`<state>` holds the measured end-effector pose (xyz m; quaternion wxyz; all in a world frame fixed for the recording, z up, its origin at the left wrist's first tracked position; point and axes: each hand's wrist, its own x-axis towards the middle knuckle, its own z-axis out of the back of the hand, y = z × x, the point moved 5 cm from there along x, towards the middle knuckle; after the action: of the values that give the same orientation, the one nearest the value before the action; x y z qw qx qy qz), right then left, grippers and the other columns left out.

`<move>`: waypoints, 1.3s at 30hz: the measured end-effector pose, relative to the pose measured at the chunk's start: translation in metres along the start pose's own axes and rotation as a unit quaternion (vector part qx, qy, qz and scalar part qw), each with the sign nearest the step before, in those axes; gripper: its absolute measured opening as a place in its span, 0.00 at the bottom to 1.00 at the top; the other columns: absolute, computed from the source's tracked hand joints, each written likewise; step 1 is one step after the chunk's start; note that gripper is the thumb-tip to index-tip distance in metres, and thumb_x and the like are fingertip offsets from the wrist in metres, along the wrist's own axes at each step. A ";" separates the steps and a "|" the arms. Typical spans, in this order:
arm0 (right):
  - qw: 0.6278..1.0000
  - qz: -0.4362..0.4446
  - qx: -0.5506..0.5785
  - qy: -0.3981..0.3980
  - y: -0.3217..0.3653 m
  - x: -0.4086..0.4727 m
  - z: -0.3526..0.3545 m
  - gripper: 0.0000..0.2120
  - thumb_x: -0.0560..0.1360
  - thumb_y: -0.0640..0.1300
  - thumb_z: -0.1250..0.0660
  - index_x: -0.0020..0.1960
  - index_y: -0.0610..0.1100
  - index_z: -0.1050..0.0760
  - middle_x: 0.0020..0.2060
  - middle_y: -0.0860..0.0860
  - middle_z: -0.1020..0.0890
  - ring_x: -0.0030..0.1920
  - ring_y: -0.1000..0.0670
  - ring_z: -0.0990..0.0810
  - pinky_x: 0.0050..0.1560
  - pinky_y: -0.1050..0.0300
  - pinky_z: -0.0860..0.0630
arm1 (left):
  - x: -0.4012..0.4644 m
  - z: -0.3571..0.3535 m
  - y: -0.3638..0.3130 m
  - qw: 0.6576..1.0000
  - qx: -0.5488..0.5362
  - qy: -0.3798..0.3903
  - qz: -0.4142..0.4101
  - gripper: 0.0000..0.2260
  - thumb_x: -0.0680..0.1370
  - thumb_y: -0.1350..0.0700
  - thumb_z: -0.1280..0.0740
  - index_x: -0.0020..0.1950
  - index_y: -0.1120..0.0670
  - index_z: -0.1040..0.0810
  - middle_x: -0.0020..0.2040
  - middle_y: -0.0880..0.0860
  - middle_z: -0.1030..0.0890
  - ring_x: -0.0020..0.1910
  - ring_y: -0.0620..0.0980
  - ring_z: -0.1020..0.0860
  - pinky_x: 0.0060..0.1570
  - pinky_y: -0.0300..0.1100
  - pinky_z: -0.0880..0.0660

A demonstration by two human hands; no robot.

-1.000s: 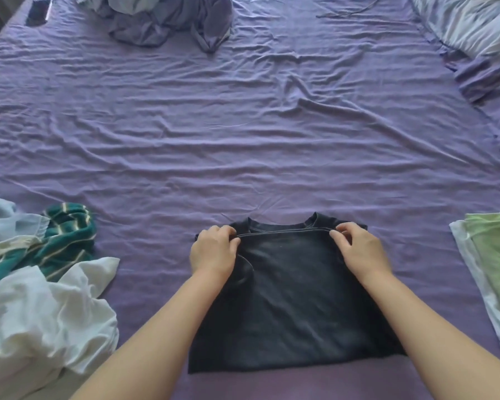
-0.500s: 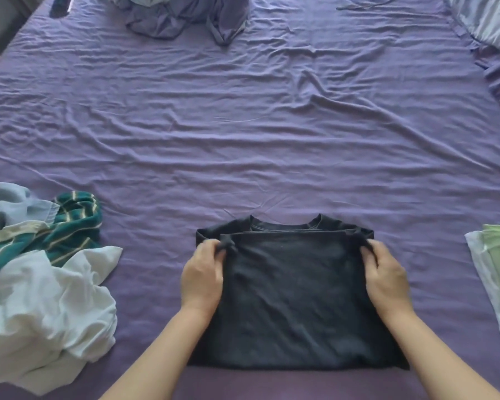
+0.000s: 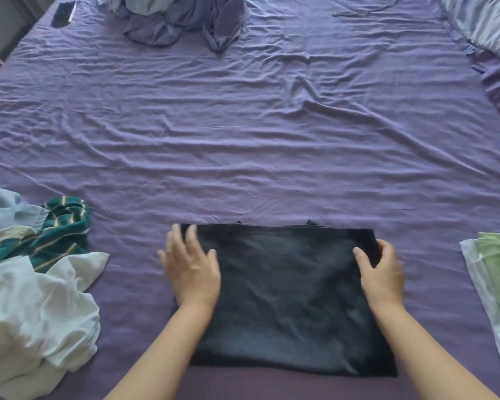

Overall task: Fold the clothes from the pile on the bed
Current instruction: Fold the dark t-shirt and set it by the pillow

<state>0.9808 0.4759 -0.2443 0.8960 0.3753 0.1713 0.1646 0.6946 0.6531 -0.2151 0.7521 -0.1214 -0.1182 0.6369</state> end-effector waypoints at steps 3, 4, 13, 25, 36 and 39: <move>1.000 -0.021 -0.009 0.015 0.000 -0.011 -0.001 0.23 0.75 0.46 0.32 0.65 0.37 0.33 0.60 0.40 0.25 0.61 0.40 0.27 0.59 0.47 0.31 | -0.051 -0.026 -0.061 0.972 0.073 0.048 -0.219 0.29 0.68 0.52 0.24 0.67 0.55 0.26 0.70 0.61 0.30 0.69 0.62 0.31 0.65 0.66 0.38; 0.999 -0.021 -0.021 0.023 -0.001 -0.016 0.000 0.24 0.75 0.47 0.33 0.66 0.37 0.34 0.61 0.39 0.25 0.61 0.40 0.28 0.58 0.47 0.31 | -0.070 -0.037 -0.078 0.957 0.083 0.075 -0.267 0.28 0.69 0.49 0.26 0.68 0.53 0.26 0.70 0.58 0.30 0.69 0.61 0.31 0.66 0.66 0.37; 0.977 0.024 -0.168 0.131 -0.013 -0.045 0.017 0.26 0.77 0.50 0.37 0.73 0.47 0.40 0.67 0.48 0.27 0.65 0.45 0.28 0.57 0.49 0.29 | -0.117 -0.100 -0.107 0.929 0.154 0.232 -0.243 0.30 0.77 0.35 0.58 0.77 0.45 0.51 0.78 0.53 0.53 0.76 0.58 0.56 0.70 0.64 0.57; 0.908 0.154 0.057 0.386 0.071 -0.086 -0.037 0.18 0.79 0.40 0.40 0.67 0.55 0.33 0.66 0.52 0.27 0.60 0.58 0.26 0.56 0.66 0.26 | -0.123 -0.023 -0.067 0.748 -0.543 0.316 0.214 0.21 0.69 0.35 0.38 0.55 0.44 0.19 0.52 0.48 0.16 0.54 0.47 0.19 0.56 0.45 0.24; 0.561 0.515 -0.549 0.345 0.108 -0.037 -0.100 0.28 0.78 0.41 0.41 0.73 0.57 0.45 0.77 0.50 0.53 0.75 0.41 0.65 0.72 0.37 0.54 | -0.126 -0.033 -0.045 0.906 -0.263 0.312 0.110 0.30 0.73 0.51 0.29 0.73 0.47 0.37 0.52 0.46 0.26 0.55 0.45 0.25 0.57 0.39 0.28; 0.581 0.493 -0.565 0.319 0.115 -0.028 -0.095 0.18 0.78 0.45 0.38 0.66 0.53 0.35 0.74 0.50 0.47 0.75 0.42 0.63 0.71 0.36 0.50 | -0.123 -0.029 -0.034 0.896 -0.311 0.288 0.129 0.16 0.74 0.53 0.29 0.61 0.50 0.24 0.54 0.45 0.21 0.55 0.43 0.24 0.58 0.40 0.27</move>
<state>0.8955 0.5989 -0.2181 0.5963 -0.2560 0.1072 0.7532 0.7160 0.5255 -0.2339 0.5886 -0.5415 -0.0715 0.5960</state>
